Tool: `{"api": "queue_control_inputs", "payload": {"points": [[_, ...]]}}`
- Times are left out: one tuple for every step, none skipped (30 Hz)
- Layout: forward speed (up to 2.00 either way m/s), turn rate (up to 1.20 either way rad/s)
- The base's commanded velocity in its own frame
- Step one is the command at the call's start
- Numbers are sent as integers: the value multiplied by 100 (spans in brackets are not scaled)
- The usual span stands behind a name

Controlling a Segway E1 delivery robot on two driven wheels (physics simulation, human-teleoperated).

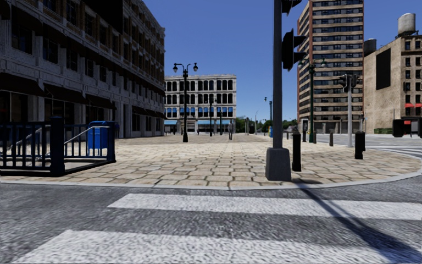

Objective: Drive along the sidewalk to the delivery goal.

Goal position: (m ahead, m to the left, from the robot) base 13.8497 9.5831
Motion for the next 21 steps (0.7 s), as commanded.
{"api": "queue_control_inputs", "payload": {"points": [[200, 11], [200, 3], [200, 1], [200, 1], [200, 1], [200, 0], [200, 0], [200, 0], [200, 0], [200, 0], [200, 0], [200, 0], [200, 0], [200, 0], [200, 0], [200, 8], [200, 23], [200, 33], [200, 33], [200, 36], [200, 36]]}}
